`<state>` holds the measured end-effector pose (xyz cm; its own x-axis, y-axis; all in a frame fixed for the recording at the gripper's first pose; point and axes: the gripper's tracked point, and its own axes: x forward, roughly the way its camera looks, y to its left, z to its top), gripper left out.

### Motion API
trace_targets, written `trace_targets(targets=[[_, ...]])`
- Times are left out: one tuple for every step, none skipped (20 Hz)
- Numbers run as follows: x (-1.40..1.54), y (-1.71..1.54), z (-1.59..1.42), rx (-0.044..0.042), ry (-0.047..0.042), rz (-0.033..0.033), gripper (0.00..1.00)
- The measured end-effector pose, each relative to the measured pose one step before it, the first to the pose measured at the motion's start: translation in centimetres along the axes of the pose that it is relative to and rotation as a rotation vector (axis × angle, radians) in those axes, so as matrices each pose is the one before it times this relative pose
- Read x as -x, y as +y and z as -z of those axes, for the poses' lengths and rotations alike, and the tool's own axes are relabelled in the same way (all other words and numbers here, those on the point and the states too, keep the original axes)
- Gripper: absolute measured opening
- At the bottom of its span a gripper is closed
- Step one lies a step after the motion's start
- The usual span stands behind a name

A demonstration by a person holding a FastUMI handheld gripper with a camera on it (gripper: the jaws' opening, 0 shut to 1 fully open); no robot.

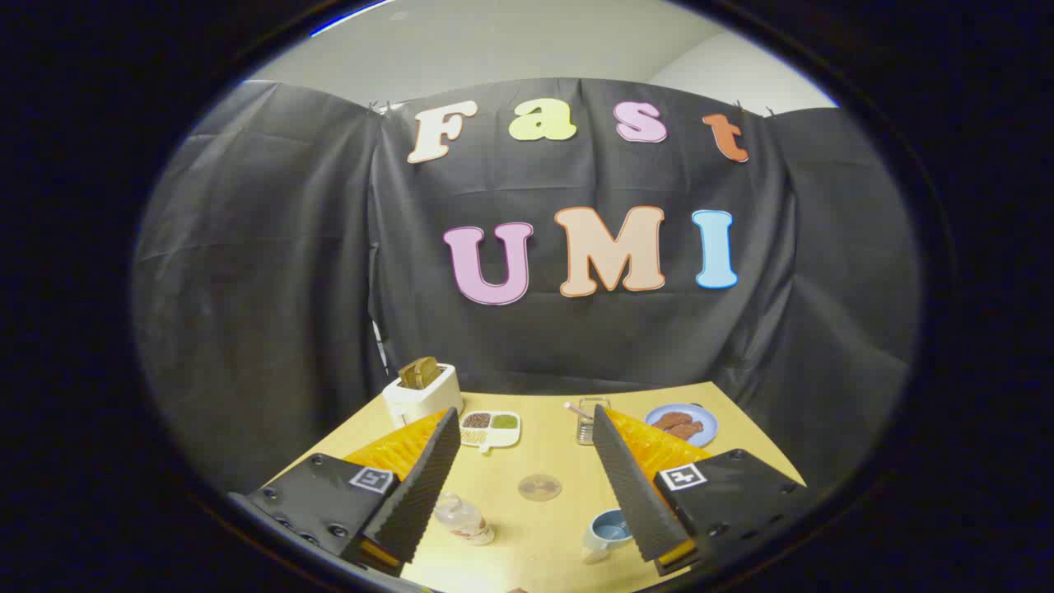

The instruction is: Take the bottle from table, then pour the juice into the cup, finally place the bottle on the coaster

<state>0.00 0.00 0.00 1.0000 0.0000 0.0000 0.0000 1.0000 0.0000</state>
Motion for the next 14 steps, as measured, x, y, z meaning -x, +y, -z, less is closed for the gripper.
trace_targets(targets=[[0.128,-0.079,0.027,0.00021,0.00211,0.00314,1.00],[0.199,-0.015,0.160,0.00145,0.00056,0.00207,1.00],[0.142,-0.022,-0.060,0.00189,0.00037,0.00318,1.00],[0.172,-0.039,0.100,0.00091,0.00107,0.00297,1.00],[0.133,-0.008,0.017,-0.00055,0.00147,0.00213,1.00],[0.214,0.107,0.090,-0.00057,-0.00027,0.00011,1.00],[0.232,0.135,-0.096,0.00067,-0.00193,0.00034,1.00],[0.185,0.047,-0.005,-0.00006,-0.00072,0.00388,1.00],[0.085,0.004,-0.048,-0.00133,0.00178,0.00253,1.00],[0.209,0.045,0.139,-0.00268,-0.00131,0.00696,1.00],[0.220,-0.061,-0.187,-0.00124,-0.00770,0.00976,1.00],[0.205,-0.074,0.028,-0.00253,-0.00482,0.01115,1.00],[0.245,0.123,0.043,-0.00639,0.00170,0.00549,1.00],[0.215,0.265,0.298,-0.00974,0.00576,0.00088,1.00]])
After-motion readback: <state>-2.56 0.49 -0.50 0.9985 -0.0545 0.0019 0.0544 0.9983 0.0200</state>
